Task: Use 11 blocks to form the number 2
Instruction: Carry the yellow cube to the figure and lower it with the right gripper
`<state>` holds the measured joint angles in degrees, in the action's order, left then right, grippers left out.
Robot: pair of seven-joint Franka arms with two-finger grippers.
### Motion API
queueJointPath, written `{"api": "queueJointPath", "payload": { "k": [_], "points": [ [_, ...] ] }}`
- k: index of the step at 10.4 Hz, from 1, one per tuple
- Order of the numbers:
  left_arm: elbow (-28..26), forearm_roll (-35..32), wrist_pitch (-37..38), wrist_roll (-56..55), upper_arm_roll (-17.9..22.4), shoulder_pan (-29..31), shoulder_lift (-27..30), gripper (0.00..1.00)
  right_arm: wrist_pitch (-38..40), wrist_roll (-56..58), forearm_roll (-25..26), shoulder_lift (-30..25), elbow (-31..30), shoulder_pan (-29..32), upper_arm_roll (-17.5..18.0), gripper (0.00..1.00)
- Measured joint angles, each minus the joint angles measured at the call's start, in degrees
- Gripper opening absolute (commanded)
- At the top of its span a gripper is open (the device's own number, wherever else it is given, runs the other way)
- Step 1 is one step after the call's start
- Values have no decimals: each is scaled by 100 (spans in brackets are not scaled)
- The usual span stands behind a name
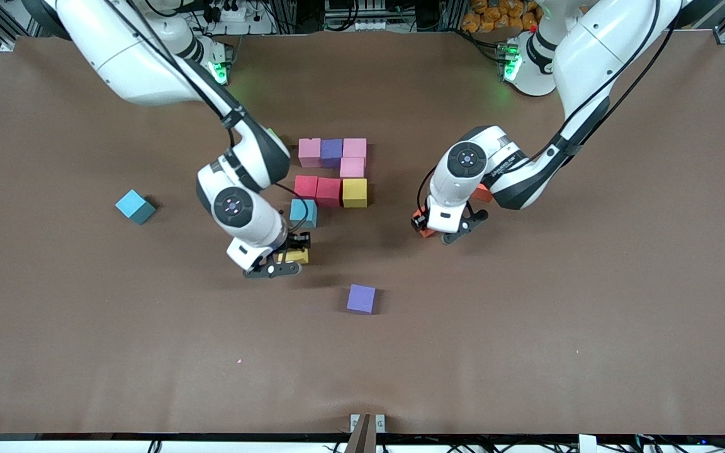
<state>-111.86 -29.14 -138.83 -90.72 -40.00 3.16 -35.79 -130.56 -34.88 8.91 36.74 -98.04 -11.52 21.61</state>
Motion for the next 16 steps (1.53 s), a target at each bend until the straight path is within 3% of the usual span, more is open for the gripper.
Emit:
{"api": "queueJointPath", "payload": {
  "k": [4, 6, 12, 13, 15, 16],
  "points": [
    [834, 364, 368, -1130, 8, -189, -189, 22, -352, -494, 5, -40, -354, -152, -18, 9],
    [1317, 386, 469, -1738, 213, -555, -485, 22, -580, -521, 8, -56, -577, -145, -30, 9],
    [2547, 1843, 895, -2178, 1857, -2222, -795, 23, -472, -581, 8, -159, -671, -126, -36, 9],
    [2622, 1913, 910, -2358, 2056, -2434, -798, 23, -472, -592, 8, -162, -675, -126, -35, 17],
    [2683, 1925, 914, -2818, 2167, -2633, -810, 24, -472, -624, 8, -162, -680, -126, -34, 94],
    [2701, 1925, 919, -3031, 2170, -2684, -823, 24, -472, -689, 8, -162, -680, -126, -35, 100]
  ]
}}
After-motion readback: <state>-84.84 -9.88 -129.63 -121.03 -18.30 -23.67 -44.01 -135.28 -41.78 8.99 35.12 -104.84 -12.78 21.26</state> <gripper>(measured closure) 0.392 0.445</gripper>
